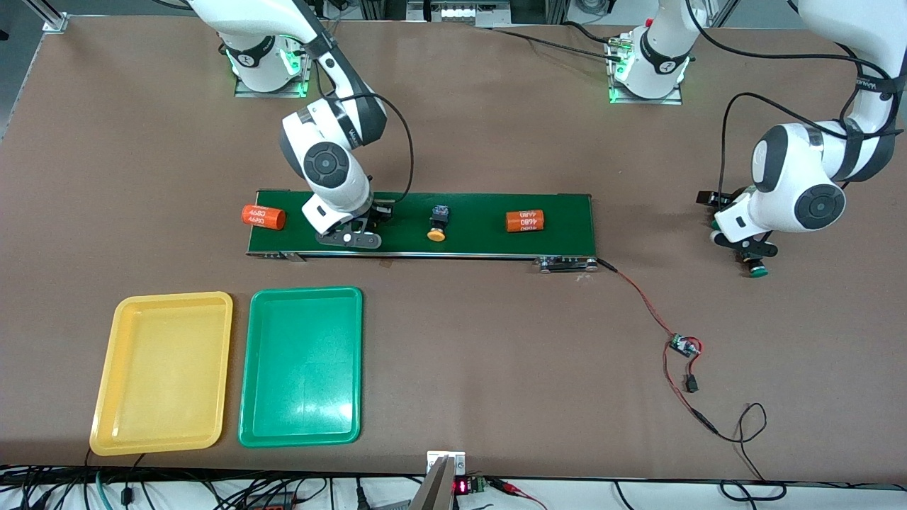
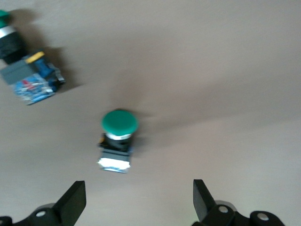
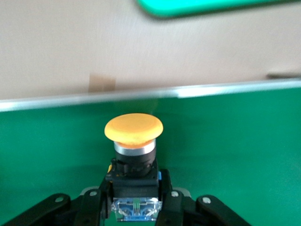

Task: Sort buttons by color to trays
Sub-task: 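Carry the yellow button to the yellow tray while the left gripper grasps a green button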

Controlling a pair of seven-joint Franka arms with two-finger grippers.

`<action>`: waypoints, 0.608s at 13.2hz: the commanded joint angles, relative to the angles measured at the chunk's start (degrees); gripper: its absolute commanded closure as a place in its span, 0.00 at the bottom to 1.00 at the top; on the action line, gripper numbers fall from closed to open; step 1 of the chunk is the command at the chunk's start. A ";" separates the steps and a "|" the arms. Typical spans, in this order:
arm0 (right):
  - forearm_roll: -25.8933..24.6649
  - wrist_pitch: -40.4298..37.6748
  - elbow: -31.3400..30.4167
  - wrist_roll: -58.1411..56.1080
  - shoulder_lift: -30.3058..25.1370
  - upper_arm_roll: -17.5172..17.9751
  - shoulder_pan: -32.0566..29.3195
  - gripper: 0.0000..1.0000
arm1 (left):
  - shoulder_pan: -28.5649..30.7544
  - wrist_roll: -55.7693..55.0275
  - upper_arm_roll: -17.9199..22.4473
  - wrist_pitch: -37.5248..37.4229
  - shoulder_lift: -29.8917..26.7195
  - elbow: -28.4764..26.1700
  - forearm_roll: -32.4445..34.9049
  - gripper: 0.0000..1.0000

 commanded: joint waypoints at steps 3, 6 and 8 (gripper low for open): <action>-0.54 -0.40 6.91 -8.77 -0.06 -7.09 -5.17 0.74 | 0.47 6.47 4.31 17.77 -0.56 -9.70 4.63 0.00; -2.55 -0.57 8.24 -20.72 1.08 -7.18 -13.17 0.73 | 2.04 6.92 4.75 24.74 0.48 -13.06 4.72 0.00; -4.93 -0.31 8.86 -29.59 3.80 -7.18 -17.92 0.73 | 2.22 8.23 4.75 28.61 2.77 -13.24 4.64 0.14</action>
